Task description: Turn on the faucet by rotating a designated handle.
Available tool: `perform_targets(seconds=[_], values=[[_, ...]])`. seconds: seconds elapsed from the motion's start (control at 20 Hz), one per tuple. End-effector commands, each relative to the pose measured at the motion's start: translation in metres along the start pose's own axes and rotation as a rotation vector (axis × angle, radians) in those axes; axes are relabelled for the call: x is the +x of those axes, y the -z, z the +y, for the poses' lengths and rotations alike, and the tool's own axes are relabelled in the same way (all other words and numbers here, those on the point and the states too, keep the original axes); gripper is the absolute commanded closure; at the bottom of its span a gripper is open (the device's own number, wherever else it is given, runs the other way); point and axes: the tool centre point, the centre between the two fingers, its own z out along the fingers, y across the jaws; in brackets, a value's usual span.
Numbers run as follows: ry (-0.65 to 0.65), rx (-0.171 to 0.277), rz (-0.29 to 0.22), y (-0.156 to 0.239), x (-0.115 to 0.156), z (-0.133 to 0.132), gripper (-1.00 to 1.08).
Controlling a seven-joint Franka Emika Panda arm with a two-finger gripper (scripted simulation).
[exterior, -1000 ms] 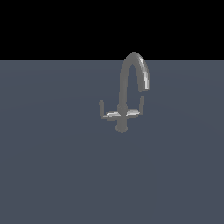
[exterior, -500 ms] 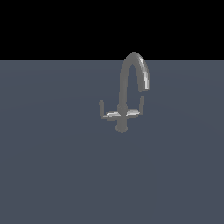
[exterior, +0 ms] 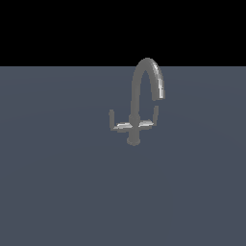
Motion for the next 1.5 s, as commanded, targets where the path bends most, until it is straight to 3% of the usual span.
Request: perform_targets(seconds=[0.0, 1.45], values=[[-0.018, 0.042, -0.023, -0.005, 0.016, 0.007, 1.08], [-0.196, 0.514, -0.279, -0.103, 0.172, 0.071, 1.08]])
